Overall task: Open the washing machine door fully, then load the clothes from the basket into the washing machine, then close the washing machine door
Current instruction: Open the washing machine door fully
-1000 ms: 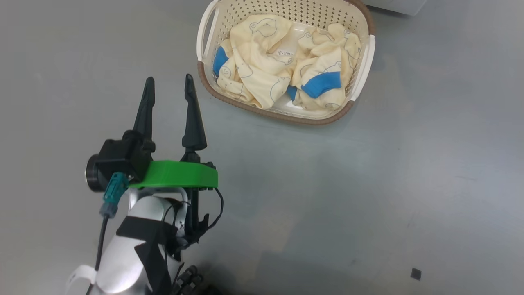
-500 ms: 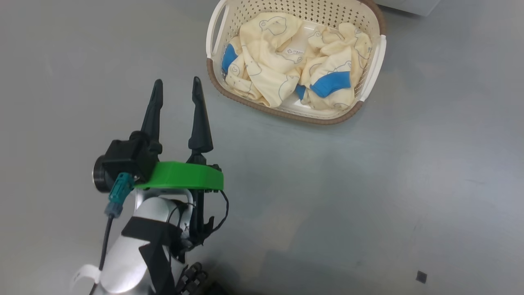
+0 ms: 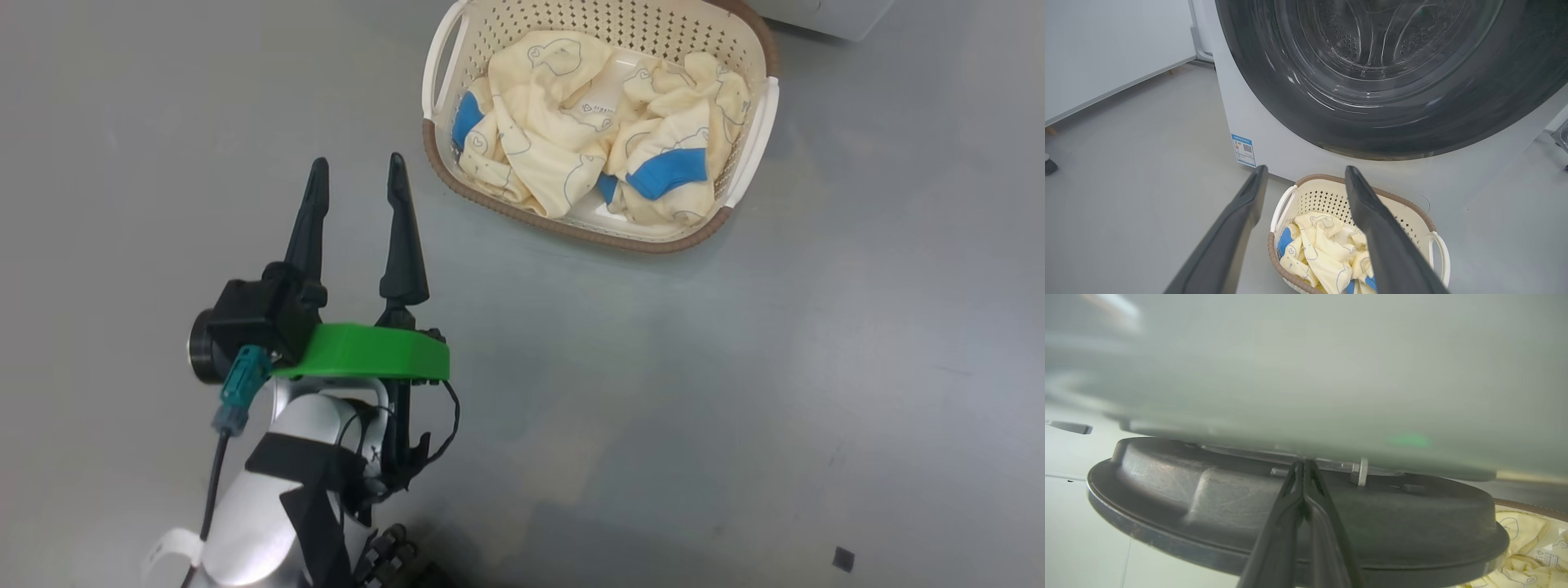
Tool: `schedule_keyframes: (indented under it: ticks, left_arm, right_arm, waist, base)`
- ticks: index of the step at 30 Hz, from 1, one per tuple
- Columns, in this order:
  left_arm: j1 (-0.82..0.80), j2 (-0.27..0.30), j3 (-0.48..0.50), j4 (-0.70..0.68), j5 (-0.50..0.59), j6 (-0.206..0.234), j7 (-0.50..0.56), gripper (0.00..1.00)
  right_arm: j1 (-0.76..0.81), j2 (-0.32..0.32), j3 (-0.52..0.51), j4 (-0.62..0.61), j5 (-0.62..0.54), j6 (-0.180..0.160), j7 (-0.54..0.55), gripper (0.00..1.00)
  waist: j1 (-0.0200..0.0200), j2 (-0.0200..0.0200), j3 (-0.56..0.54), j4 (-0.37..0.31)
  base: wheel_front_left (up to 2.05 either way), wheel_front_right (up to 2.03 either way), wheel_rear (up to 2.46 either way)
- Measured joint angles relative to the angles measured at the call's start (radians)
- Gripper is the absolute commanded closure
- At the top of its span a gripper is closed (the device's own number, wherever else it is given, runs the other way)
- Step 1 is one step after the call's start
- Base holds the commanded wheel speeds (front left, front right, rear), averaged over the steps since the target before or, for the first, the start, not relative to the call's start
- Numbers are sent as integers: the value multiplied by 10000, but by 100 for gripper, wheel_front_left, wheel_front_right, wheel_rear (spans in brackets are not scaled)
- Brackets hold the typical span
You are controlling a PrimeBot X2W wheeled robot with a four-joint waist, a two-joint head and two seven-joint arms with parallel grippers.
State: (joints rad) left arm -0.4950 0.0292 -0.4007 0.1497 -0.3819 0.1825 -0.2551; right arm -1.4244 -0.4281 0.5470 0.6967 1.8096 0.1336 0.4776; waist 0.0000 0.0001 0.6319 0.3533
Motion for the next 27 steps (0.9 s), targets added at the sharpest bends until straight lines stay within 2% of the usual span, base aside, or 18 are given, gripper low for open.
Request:
schedule_keyframes:
  ticks: [9,27]
  left_arm:
    - [2,0,-29,6,4,0,0,0]
    - [140,2,73,194,36,-71,0,0]
  right_arm:
    - [-16,199,38,602,242,0,830,100]
    - [869,428,157,834,270,-4,1467,100]
  waist:
    - [0,0,-94,-44]
    - [0,0,-871,-132]
  base:
    - [0,0,0]
    - [0,0,0]
